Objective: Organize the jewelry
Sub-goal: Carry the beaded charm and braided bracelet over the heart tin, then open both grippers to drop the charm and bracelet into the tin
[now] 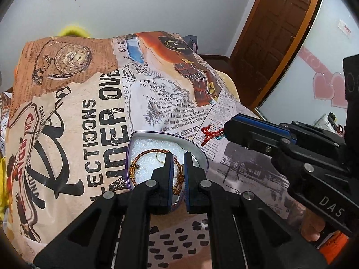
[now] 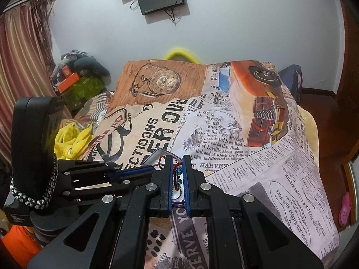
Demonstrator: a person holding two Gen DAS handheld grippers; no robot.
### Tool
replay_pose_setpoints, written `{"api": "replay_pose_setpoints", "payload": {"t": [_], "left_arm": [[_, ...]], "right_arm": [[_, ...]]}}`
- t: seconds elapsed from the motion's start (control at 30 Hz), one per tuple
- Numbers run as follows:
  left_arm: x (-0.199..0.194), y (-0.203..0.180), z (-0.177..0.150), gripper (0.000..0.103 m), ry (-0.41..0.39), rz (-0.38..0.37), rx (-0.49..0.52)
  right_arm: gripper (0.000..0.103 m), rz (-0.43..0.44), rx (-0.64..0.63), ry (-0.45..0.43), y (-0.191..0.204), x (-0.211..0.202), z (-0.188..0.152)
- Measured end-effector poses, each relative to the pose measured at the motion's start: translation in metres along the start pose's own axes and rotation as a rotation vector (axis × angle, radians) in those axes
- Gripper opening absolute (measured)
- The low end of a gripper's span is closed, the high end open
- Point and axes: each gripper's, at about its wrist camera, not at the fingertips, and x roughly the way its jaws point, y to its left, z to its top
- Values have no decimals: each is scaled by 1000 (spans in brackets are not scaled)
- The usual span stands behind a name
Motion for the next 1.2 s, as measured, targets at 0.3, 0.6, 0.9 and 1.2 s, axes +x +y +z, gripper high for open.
{"api": "replay_pose_setpoints", "payload": {"t": [0.3,0.6,0.9,1.2], "left_arm": [[-23,14,-1,6,-53,62,-4],[-36,47,-8,6,-64,100,-63],[-31,54,-14,6,-54,98,-69],[-33,48,-17,7,-44,99,-61]], "right_arm": [[7,-3,-31,22,9,8,2],[7,7,-69,65,26,28,3],[7,25,-79,121,32,52,3],[8,14,-62,170,28,56,-3]]}}
